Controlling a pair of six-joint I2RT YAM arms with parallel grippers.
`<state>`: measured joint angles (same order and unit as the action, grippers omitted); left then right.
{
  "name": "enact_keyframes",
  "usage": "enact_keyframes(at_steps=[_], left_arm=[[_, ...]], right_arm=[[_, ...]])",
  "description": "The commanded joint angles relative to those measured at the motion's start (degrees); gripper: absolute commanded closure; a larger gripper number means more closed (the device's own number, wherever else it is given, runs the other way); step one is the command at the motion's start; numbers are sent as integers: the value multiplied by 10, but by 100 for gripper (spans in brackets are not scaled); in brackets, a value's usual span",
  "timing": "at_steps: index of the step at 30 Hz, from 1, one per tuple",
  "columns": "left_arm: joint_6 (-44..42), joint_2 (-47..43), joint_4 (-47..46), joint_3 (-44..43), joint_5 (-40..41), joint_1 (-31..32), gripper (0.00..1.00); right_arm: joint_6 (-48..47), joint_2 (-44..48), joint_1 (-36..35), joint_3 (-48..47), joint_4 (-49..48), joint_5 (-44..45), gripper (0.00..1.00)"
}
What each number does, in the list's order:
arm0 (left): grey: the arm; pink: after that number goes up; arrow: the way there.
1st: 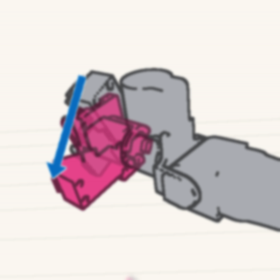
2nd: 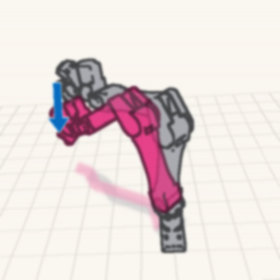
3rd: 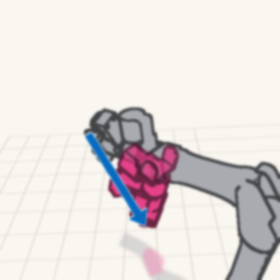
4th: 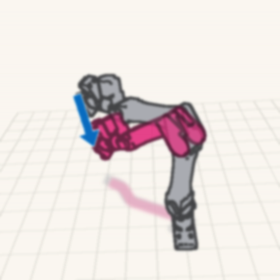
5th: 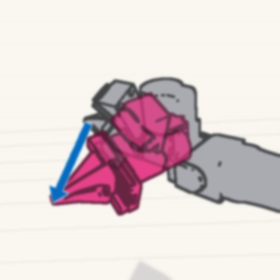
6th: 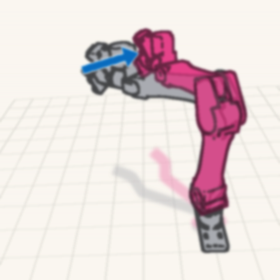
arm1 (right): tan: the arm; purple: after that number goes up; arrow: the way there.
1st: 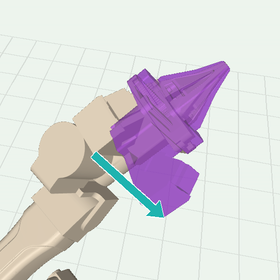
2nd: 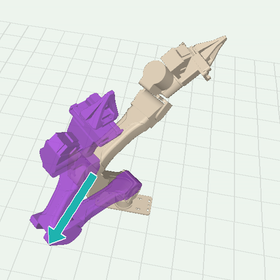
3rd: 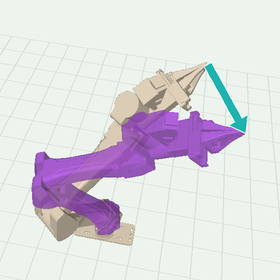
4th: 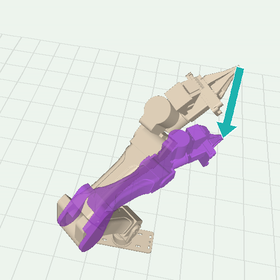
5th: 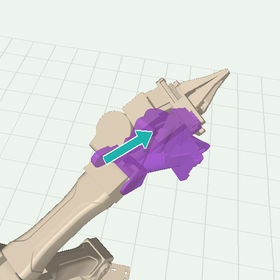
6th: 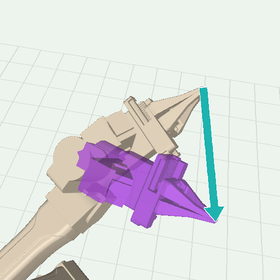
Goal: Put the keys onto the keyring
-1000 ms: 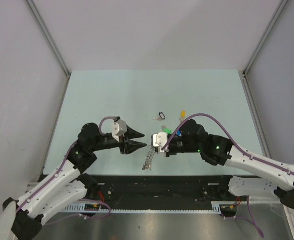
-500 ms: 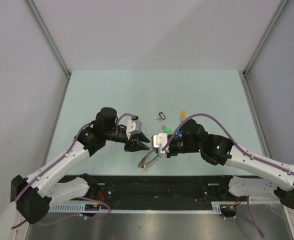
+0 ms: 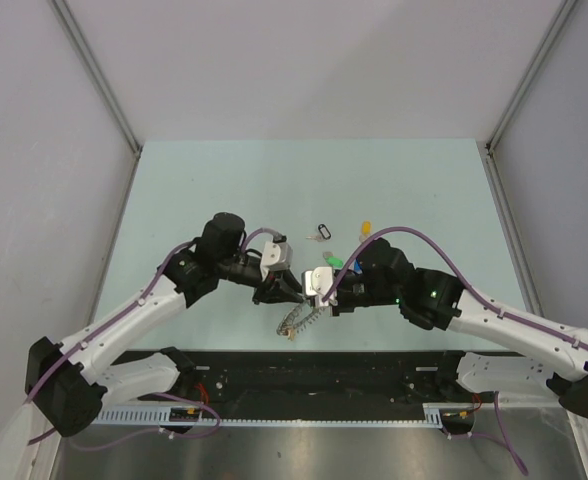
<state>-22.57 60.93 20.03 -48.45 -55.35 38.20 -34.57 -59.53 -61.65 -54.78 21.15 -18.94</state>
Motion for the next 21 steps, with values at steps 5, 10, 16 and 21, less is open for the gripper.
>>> enact_keyframes(at_steps=[5,10,16,21], left_arm=[[-19,4,22,-25,-42,10,96],[8,-17,2,-17,-12,10,100],[106,-91,-121,37,50,3,100],[199,-143,-236,92,121,-1,100]], right_arm=[[-2,2,-1,-31,-24,-5,100],[4,16,-1,-32,-13,11,100],[14,33,-1,-31,7,23,100],[21,27,-1,-27,5,23,100]])
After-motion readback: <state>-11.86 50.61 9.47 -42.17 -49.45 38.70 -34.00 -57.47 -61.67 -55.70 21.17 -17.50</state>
